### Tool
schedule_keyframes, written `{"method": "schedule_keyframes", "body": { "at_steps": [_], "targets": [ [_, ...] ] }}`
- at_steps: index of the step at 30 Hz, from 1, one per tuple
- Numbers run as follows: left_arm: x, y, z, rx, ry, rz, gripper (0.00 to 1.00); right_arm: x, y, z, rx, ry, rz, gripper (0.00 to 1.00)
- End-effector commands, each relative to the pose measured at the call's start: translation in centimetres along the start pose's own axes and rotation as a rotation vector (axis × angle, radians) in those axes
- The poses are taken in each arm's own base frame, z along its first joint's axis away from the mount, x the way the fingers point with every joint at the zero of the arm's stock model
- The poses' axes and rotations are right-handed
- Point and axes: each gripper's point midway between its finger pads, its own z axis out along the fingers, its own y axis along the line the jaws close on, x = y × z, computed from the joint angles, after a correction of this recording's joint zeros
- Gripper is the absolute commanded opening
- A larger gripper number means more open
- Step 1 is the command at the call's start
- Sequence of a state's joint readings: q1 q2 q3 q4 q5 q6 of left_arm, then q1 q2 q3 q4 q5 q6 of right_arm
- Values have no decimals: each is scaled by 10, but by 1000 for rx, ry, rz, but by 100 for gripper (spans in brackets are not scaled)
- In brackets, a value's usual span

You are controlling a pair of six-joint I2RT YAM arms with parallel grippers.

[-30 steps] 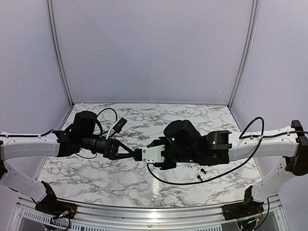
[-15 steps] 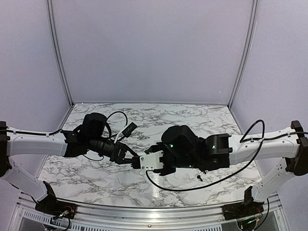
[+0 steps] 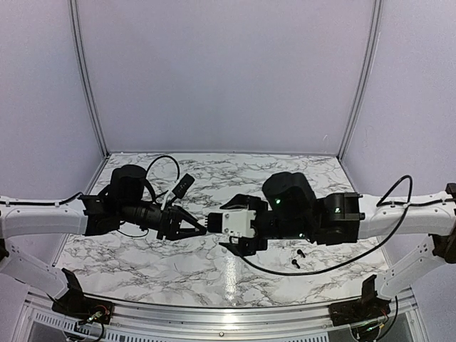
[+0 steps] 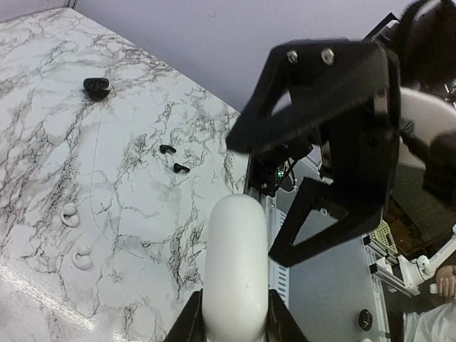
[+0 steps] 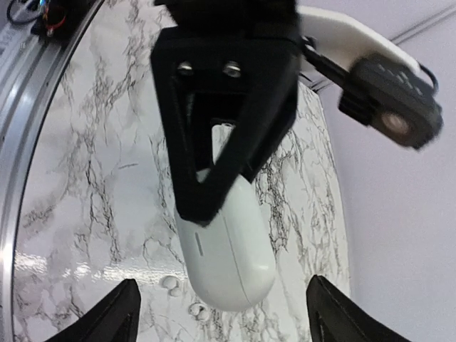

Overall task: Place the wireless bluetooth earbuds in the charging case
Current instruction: Pass from the right arm to the left, then pass from the left arm to the right

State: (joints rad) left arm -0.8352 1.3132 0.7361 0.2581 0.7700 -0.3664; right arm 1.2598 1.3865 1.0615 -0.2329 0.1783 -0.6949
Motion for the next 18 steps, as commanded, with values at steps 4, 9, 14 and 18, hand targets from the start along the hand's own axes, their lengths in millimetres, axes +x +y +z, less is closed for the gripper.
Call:
{"method": "schedule_keyframes", "body": {
  "at_steps": [4, 9, 14, 18],
  "targets": [
    [-28, -23, -24, -28, -203, 311, 0, -29, -30, -42, -161, -376, 418, 83],
    [-40, -40, -32, -46, -270, 453, 0, -39, -26, -53, -335, -552, 598, 81],
    [-43, -52, -26, -21, -270, 520, 0, -54, -18, -55, -478, -642, 669, 76],
    [-45, -55, -23, -20, -271, 538, 0, -62, -21, -58, -504, -681, 682, 69]
  ]
}}
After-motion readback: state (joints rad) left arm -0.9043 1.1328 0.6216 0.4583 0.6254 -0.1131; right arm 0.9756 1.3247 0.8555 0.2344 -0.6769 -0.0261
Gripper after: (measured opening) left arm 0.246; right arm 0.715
